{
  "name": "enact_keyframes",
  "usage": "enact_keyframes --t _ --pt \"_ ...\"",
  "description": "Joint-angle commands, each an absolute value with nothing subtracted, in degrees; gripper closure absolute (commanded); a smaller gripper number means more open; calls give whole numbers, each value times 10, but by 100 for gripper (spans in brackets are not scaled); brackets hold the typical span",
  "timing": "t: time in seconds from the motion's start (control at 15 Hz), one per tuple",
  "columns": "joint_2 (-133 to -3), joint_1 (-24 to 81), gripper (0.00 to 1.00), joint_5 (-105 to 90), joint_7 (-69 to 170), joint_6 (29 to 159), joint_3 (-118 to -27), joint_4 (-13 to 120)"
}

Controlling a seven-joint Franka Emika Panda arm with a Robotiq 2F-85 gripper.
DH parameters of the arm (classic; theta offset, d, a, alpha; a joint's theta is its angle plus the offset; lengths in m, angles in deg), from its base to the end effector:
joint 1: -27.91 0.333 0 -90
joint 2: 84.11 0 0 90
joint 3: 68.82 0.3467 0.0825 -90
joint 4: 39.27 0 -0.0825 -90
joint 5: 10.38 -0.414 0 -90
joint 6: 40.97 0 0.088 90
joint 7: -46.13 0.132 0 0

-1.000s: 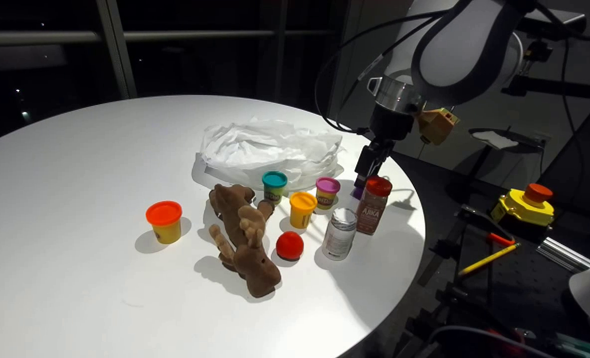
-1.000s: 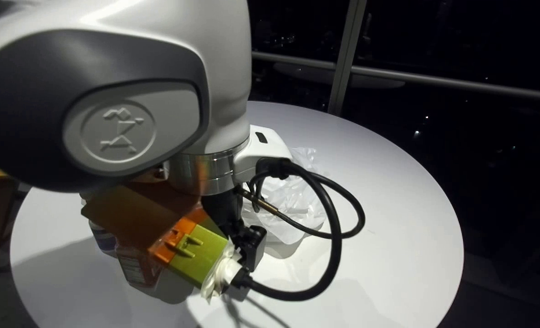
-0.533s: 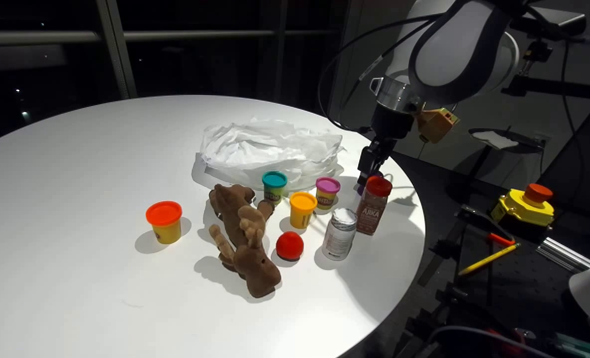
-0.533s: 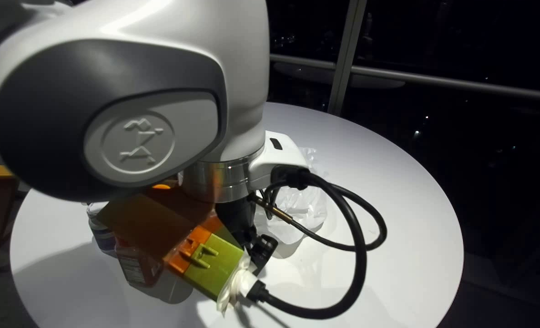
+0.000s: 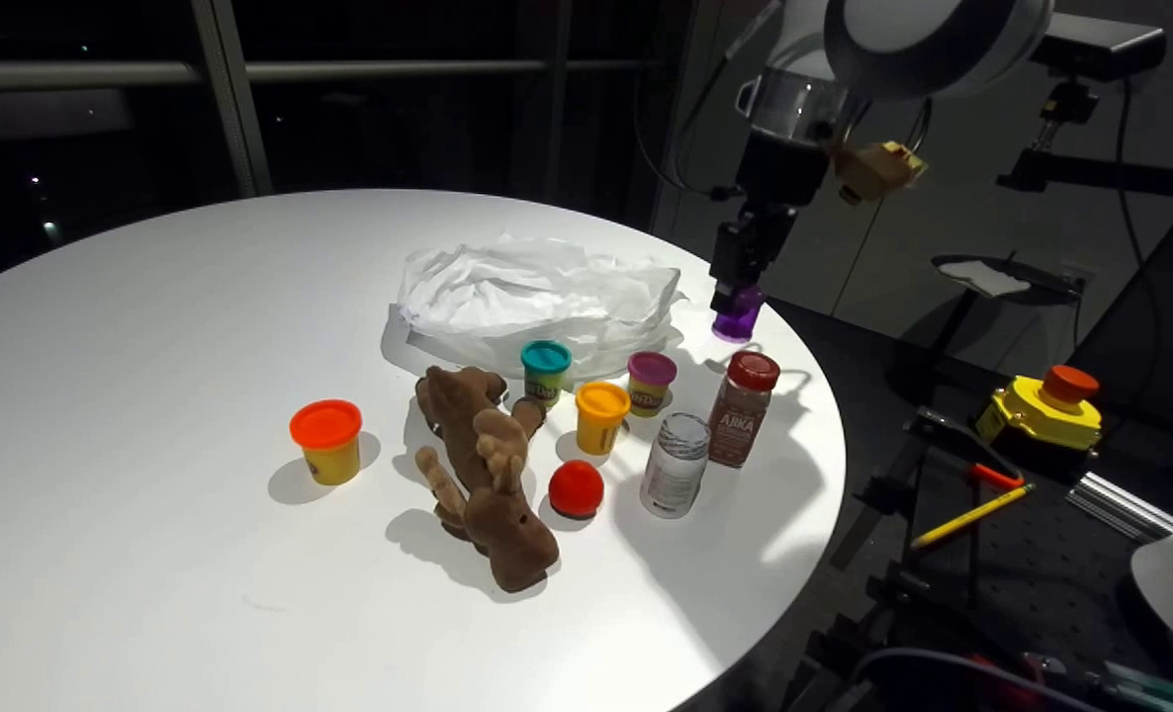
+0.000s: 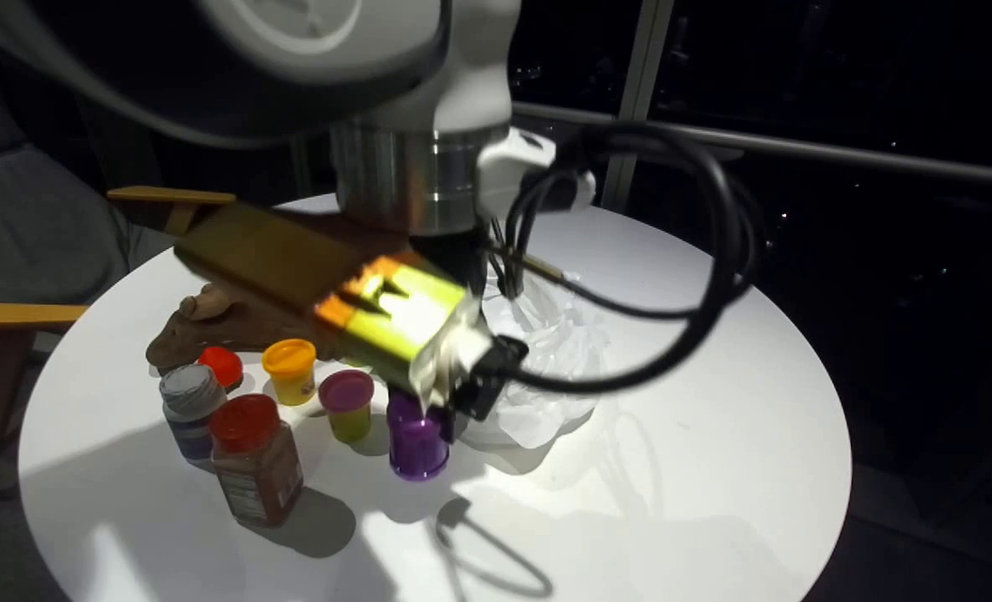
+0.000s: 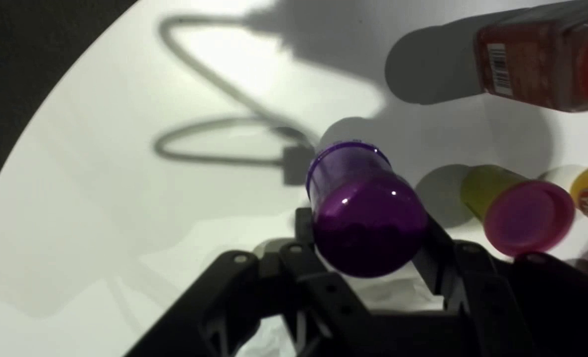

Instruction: Put all the contents on the table into the plastic bag.

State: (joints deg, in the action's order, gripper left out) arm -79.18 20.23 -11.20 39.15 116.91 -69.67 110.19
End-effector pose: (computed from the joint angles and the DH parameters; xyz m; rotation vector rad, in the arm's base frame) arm 0.4560 -0.0690 0.2073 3.1358 -0.0628 0.0957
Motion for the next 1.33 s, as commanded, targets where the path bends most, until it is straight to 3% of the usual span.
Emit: enact_keyframes --t 0.0,0.27,0.6,1.27 --pt "-867 240 75 -92 440 1050 -692 1046" --pt "-832 267 75 -61 493 1029 -675 952" --pt "-731 287 75 6 565 1093 -680 877" --pt "-533 359 75 24 630 1210 -769 738"
